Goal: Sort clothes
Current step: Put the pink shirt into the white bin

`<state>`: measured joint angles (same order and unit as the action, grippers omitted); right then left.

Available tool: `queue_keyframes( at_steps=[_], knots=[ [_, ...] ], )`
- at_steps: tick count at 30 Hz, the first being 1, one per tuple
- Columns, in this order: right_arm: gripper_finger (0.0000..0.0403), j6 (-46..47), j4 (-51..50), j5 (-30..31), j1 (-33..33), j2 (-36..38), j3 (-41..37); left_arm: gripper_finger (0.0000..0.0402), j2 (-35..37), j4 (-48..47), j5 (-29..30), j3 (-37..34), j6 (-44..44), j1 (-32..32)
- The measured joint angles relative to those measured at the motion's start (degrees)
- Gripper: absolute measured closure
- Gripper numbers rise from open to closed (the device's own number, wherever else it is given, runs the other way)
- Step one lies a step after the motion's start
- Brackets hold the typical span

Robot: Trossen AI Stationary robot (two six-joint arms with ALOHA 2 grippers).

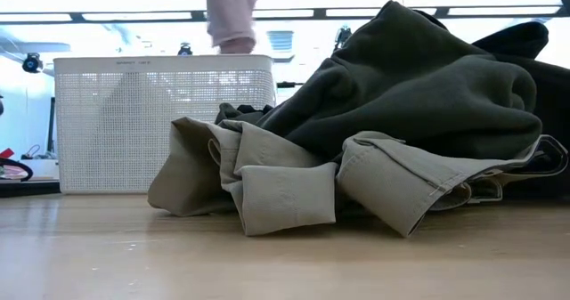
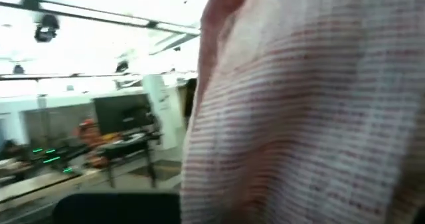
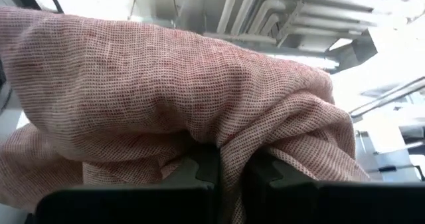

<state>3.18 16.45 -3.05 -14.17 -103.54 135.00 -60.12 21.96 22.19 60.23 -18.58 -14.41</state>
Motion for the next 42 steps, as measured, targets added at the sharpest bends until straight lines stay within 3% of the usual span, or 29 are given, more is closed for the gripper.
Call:
queue_keyframes(
  at_steps=[13,20,30,33,38,42],
  knots=[
    [0.0394,6.5,-25.2,1.7,-8.1,-4.2,0.0,0.0401,13.4,-29.6,11.2,-0.5,2.1,-0.1],
    [0.0394,12.2,-31.8,1.2,-12.2,-10.4,0.0,0.0401,17.0,-35.1,11.8,-5.6,5.4,-1.7],
    [0.0394,13.5,-39.4,-4.3,-12.4,-19.7,0.0,0.0402,18.5,-36.6,11.6,-16.0,10.3,-10.2],
    [0.0392,13.5,-42.3,-5.6,-12.5,-21.5,0.0,0.0402,18.5,-36.8,8.0,-18.8,11.4,-12.4],
    [0.0323,11.4,-45.1,-6.4,-12.7,-22.0,0.0,0.0395,18.5,-37.1,2.1,-20.2,14.2,-13.6],
    [0.0249,10.1,-46.6,-7.3,-12.7,-20.7,0.0,0.0361,18.5,-38.5,-1.9,-18.3,13.7,-13.6]
  ],
)
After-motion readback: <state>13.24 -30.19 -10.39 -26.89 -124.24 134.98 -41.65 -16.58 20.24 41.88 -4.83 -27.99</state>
